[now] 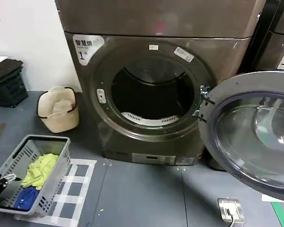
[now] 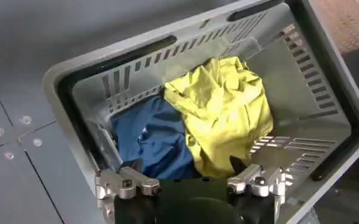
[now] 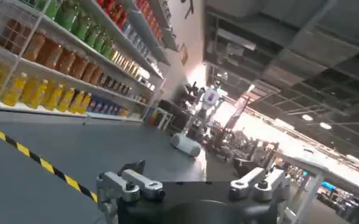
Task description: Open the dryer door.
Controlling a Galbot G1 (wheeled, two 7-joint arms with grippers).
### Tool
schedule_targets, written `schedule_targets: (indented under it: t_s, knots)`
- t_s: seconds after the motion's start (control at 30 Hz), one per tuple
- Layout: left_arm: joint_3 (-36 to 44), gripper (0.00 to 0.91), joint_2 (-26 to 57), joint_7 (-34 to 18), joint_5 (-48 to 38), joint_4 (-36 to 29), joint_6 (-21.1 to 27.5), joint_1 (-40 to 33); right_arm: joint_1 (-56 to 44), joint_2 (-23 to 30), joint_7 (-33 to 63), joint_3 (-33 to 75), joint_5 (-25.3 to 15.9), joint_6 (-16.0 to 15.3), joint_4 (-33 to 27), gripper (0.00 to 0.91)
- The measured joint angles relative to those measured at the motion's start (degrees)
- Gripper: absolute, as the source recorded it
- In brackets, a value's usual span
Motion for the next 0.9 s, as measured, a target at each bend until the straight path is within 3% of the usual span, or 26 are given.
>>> schedule_targets:
  t_s: [0.4,0.9]
  knots:
    - [0.0,0.907,0.0,0.2,0.4,0.0,0.0,0.1,0.2,-0.5,3.6,1.1,-1.4,-3.4,-1.1,0.907]
    - [0.3,0.907,-0.1,0.6,0.7,0.2,0.0,0.0,0.0,-0.6,6.2,1.9,1.7,-3.1,-0.9,0.907]
